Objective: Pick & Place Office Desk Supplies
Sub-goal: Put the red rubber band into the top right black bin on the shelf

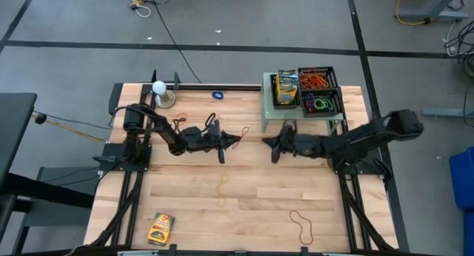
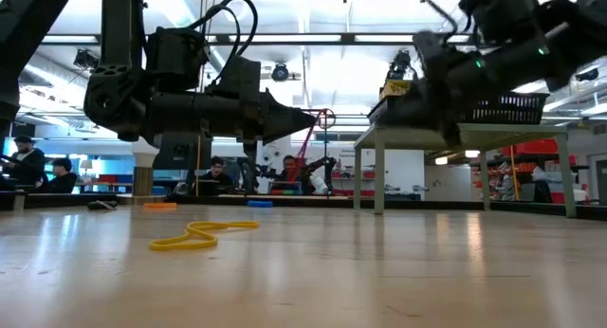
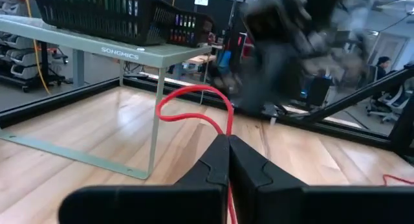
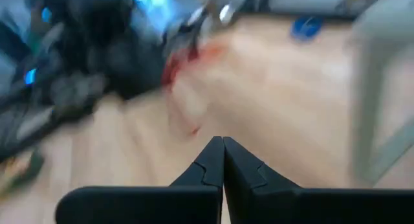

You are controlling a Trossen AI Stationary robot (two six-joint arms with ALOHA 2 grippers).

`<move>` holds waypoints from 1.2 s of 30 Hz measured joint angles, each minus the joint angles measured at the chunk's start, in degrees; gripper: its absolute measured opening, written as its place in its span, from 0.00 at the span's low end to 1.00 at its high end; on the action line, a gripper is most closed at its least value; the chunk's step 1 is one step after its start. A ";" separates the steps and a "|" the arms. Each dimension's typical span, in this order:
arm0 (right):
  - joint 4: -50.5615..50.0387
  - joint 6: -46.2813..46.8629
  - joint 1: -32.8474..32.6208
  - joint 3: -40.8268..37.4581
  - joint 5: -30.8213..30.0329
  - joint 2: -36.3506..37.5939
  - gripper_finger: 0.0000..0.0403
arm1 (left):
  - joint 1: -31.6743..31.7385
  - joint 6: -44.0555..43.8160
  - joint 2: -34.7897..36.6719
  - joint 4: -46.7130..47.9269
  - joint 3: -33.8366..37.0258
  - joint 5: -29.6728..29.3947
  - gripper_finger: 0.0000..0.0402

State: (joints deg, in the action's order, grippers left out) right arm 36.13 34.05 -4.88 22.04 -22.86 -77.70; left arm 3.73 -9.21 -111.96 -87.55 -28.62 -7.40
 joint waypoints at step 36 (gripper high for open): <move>14.52 -16.24 -6.72 19.91 -11.50 -28.22 0.01 | -1.42 -2.80 1.19 -2.31 0.49 4.57 0.15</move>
State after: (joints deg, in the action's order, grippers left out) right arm 50.65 17.81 -11.60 41.95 -34.36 -105.93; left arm 2.31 -12.02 -110.77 -89.86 -28.14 -2.83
